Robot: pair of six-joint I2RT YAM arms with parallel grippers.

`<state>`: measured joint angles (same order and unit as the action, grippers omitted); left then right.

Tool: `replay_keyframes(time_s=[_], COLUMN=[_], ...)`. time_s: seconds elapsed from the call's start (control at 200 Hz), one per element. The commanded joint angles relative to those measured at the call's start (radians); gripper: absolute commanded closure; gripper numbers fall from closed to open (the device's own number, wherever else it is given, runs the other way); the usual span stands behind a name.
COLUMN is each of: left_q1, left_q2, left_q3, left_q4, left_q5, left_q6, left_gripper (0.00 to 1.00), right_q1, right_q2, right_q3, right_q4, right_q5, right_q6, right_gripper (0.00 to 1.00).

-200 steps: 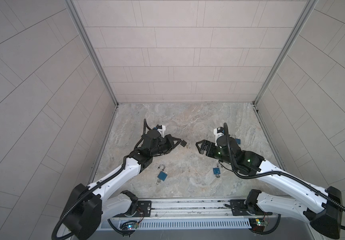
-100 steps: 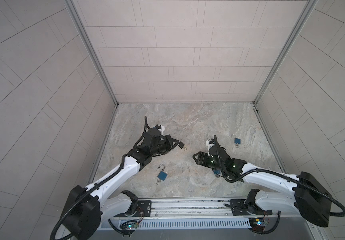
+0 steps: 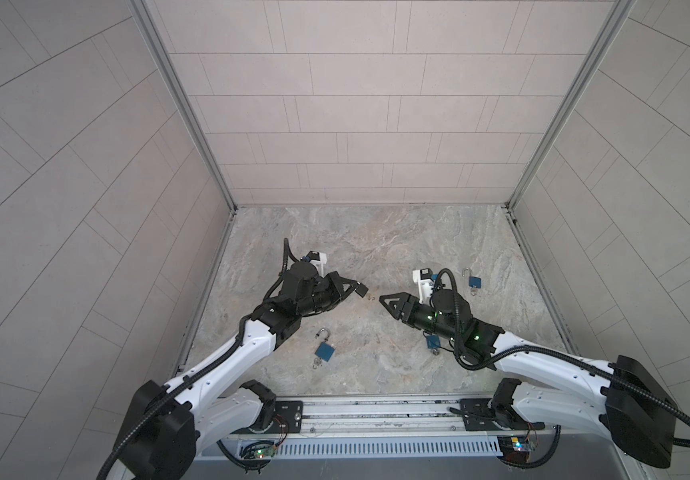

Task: Lock with the key

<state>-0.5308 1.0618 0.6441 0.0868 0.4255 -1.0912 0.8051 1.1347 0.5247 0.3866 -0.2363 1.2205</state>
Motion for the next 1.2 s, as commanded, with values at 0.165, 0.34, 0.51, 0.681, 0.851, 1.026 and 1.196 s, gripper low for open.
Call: replay_keyframes(time_s=[0.165,0.34,0.51,0.681,0.851,1.026,1.196], left_q1=[-0.006,-0.005,-0.006,-0.006,-0.005,-0.005,-0.006], left_q2=[-0.026,-0.046,-0.059,-0.06,-0.052,-0.054,-0.048], left_q3=[-0.034,-0.048,-0.055,-0.055,-0.054,-0.055,-0.055], left_q4=[0.071,0.074,0.078,0.101,0.106,0.115,0.116], left_q5=[0.013,0.009,0.004,0.01,0.01,0.006,0.003], left_q6=[-0.019,-0.023,-0.034,-0.053,-0.056,-0.061,-0.058], left_gripper=[1.0,1.0,1.0,1.0,1.0,1.0,1.0], right_q1=[-0.001,-0.003,-0.006,-0.006,-0.006,-0.009,-0.01], right_q2=[0.165,0.15,0.171,0.184,0.173,0.18,0.197], right_q3=[0.055,0.056,0.085,0.074,0.063,0.066,0.06], right_q4=[0.208,0.217,0.209,0.263,0.276,0.267,0.291], right_q5=[-0.081,-0.082,-0.104,-0.103,-0.103,-0.108,-0.116], right_q6=[0.058,0.055,0.053,0.069,0.074,0.074,0.086], right_gripper=[0.54,0.53,0.59,0.61,0.68,0.68,0.77])
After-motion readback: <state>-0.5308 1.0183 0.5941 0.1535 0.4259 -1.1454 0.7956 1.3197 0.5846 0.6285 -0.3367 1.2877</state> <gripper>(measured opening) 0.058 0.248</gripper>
